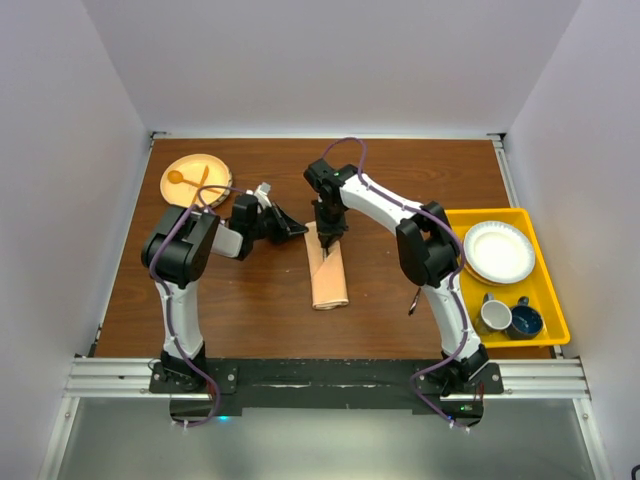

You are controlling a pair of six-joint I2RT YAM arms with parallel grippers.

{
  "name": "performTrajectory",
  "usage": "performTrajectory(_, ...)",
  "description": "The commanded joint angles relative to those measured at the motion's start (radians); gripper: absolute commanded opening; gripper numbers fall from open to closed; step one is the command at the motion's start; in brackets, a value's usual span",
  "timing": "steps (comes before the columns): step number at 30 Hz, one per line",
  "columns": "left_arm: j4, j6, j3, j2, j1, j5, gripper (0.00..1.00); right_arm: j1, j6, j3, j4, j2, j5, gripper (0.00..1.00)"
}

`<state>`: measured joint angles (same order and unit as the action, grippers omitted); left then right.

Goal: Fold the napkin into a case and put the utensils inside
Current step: Insert the knife into the folded napkin.

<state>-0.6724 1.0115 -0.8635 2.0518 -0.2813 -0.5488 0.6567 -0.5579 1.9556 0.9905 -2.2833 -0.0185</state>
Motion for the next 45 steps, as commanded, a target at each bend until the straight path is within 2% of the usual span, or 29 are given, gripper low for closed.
performTrajectory(1,0.045,-0.033,0.008,-0.022,0.021,0.067,0.0,0.012,-0.008,-0.026,0.022,0.08,-0.02,0.0)
performTrajectory(10,0.039,-0.045,0.003,-0.015,0.031,0.061,0.0,0.021,0.006,-0.072,0.007,0.1,-0.05,0.0)
performTrajectory(11,0.037,-0.044,0.003,-0.015,0.031,0.059,0.0,0.021,0.009,-0.072,0.004,0.1,-0.057,0.05)
performTrajectory(12,0.039,-0.047,0.003,-0.016,0.031,0.058,0.0,0.021,0.013,-0.07,-0.001,0.099,-0.057,0.22)
performTrajectory(14,0.037,-0.047,0.009,-0.018,0.031,0.056,0.0,0.021,0.016,-0.051,-0.003,0.099,-0.054,0.33)
performTrajectory(18,0.039,-0.051,0.014,-0.025,0.031,0.053,0.0,0.023,0.019,0.002,0.016,0.09,-0.009,0.39)
performTrajectory(19,0.04,-0.053,0.014,-0.028,0.031,0.055,0.0,0.023,0.021,0.008,0.017,0.088,0.002,0.45)
performTrajectory(20,0.04,-0.053,0.014,-0.028,0.031,0.055,0.0,0.021,0.024,0.014,0.019,0.087,0.008,0.46)
performTrajectory(25,0.042,-0.059,0.015,-0.03,0.031,0.05,0.0,0.018,0.033,0.097,0.01,0.065,0.046,0.46)
performTrajectory(29,0.04,-0.06,0.012,-0.027,0.031,0.047,0.0,0.008,0.041,0.129,0.0,0.025,0.069,0.4)
performTrajectory(45,0.045,-0.068,0.003,-0.021,0.031,0.038,0.0,-0.019,0.069,0.219,-0.032,-0.094,0.083,0.38)
